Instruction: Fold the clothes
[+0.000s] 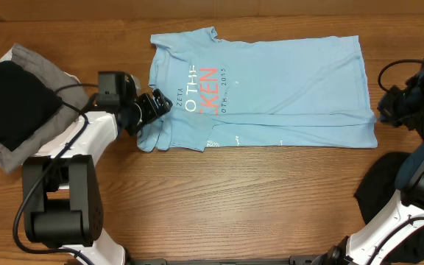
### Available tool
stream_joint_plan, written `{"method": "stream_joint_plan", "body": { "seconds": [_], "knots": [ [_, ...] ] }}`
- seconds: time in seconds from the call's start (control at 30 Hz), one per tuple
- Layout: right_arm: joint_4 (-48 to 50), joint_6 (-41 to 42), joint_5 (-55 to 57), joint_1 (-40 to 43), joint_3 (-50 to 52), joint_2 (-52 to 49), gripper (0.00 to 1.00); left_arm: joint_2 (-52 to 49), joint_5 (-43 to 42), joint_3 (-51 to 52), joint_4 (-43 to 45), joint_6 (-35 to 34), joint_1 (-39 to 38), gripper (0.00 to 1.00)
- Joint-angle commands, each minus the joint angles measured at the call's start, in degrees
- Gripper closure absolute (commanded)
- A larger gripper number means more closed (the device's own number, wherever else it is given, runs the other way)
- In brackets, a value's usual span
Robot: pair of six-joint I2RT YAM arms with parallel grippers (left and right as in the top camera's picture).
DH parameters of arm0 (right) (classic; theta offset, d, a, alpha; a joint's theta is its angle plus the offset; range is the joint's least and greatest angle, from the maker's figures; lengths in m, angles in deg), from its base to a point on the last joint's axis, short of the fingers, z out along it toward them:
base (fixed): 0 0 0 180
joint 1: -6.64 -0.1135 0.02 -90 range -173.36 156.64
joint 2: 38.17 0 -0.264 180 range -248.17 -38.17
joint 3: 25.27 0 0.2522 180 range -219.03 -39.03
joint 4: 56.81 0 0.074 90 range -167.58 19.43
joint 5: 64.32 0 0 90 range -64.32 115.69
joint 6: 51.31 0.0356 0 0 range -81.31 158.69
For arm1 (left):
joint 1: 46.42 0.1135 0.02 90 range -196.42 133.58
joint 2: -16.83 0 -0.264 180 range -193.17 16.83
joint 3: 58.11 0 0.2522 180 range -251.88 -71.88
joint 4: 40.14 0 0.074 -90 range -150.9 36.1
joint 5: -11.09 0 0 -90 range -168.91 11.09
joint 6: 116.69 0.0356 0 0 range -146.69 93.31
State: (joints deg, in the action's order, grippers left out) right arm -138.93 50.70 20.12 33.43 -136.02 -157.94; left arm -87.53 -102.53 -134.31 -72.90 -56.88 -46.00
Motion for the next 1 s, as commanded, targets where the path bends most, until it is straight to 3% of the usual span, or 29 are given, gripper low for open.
{"method": "stream_joint_plan", "body": {
  "seconds": [0.0,0.2,0.4,0.57,0.67,0.77,0.97],
  "knots": [
    [-2.7,-0.4,-0.1,-0.2,0.3,-0.1,0.93,5.7,-1.1,-6.0,-4.2,6.7,-0.9,0.00],
    [-0.2,-5.0,-6.5,-1.7,4.9,-0.1,0.94,5.2,4.8,-6.6,-10.5,12.5,-9.4,0.01],
    [7.1,-5.0,-6.5,-4.6,12.9,-0.1,0.94,1.4,11.2,-6.6,-14.3,15.5,-17.4,0.32],
    [10.3,-5.0,-6.5,-4.8,17.0,-0.1,0.94,-3.3,11.8,-6.6,-15.5,17.0,-20.5,0.36],
    [10.5,-5.0,-6.5,-4.8,17.1,-0.1,0.94,-5.5,11.8,-6.6,-15.5,17.0,-21.6,0.47],
    [10.6,-5.0,-6.5,-4.8,17.1,-0.1,0.94,-6.9,11.8,-6.6,-15.7,17.9,-23.1,0.51],
    [10.5,-5.0,-6.5,-4.8,17.1,-0.1,0.94,-7.1,14.1,-6.6,-15.7,18.4,-24.5,0.86]
  ]
}}
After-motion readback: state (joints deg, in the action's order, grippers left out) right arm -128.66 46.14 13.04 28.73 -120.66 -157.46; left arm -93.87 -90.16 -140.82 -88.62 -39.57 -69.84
